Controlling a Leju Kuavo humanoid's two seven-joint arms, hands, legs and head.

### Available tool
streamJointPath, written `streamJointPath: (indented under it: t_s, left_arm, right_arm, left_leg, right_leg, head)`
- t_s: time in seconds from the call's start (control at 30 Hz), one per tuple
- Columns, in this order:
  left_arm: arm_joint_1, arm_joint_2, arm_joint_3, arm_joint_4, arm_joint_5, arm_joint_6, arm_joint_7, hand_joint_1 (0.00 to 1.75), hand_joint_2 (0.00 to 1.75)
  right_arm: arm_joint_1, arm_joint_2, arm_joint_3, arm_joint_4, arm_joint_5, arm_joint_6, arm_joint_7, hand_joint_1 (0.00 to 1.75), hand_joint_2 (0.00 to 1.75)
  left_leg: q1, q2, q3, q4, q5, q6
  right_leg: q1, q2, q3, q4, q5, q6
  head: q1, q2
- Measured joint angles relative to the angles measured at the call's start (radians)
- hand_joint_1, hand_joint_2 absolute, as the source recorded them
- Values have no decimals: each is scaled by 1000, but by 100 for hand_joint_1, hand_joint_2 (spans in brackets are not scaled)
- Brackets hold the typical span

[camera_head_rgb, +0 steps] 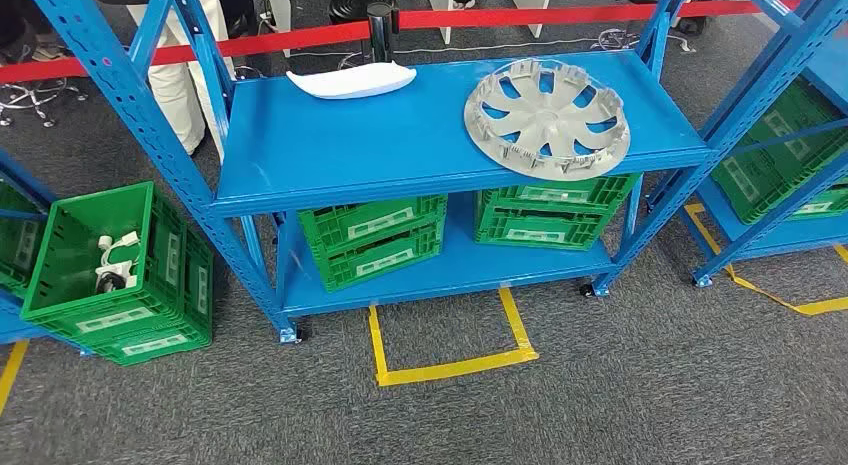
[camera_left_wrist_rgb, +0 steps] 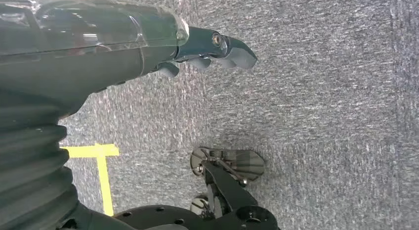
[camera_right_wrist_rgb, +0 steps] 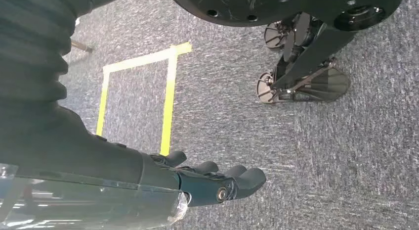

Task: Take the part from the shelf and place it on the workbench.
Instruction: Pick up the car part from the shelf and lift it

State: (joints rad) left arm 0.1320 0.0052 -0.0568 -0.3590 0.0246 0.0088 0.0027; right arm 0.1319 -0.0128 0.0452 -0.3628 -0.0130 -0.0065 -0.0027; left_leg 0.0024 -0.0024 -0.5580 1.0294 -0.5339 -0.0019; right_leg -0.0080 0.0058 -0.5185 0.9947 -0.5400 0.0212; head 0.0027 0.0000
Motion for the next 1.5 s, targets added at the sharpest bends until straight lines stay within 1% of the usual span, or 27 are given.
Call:
streamJointPath:
  t_s: [0.17,0.33,0.5,0.83,0.97,1.1,1.2,1.33,1.5]
  left_arm:
    - [-16,-11,-27,0,73,29,0,0,175]
    - [-41,-23,-95,0,169,71,0,0,175]
    - [-67,-32,-187,3,262,114,1,0,175]
    - [-121,-42,-407,14,457,195,8,0,175]
    - [-141,-45,-489,20,543,214,5,0,0]
    - [-162,-46,-575,31,629,230,0,0,0]
    - [-175,-46,-630,39,687,240,-4,0,0]
    - [-188,-46,-696,50,751,252,-12,0,0]
    - [-197,-46,-752,61,800,261,-17,0,0]
  right_arm:
    - [-20,1,7,0,-47,-27,0,0,175]
    - [-43,3,37,1,-107,-64,1,0,175]
    - [-69,3,83,2,-167,-102,8,0,175]
    - [-122,1,202,8,-294,-181,19,0,175]
    - [-145,-2,246,12,-355,-209,9,0,175]
    - [-172,-9,288,16,-423,-237,-22,0,175]
    - [-194,-23,308,17,-477,-261,-66,0,175]
    - [-218,-60,324,-18,-535,-308,-133,0,175]
    - [-222,-112,328,-116,-560,-374,-171,0,175]
  left_leg:
    - [0,0,0,0,0,0]
    - [0,-1,0,0,0,0]
    - [0,-1,0,0,0,0]
    - [0,-1,0,0,0,0]
    - [0,-1,0,0,0,0]
    - [0,-1,0,0,0,0]
    - [0,-1,0,0,0,0]
    - [-1,-1,0,0,0,0]
    - [-1,0,0,1,0,0]
  right_leg:
    - [0,0,0,0,0,0]
    - [0,0,0,0,0,0]
    - [0,0,2,0,0,0]
    - [0,0,2,0,0,0]
    - [0,0,2,0,0,0]
    - [0,0,2,0,0,0]
    - [0,0,2,0,0,0]
    - [-1,0,2,0,0,0]
    - [-1,0,2,0,1,1]
  head:
    - [0,0]
    - [0,0]
    - [0,0]
    - [0,0]
    - [1,0]
    - [0,0]
    - [0,0]
    - [0,0]
    - [1,0]
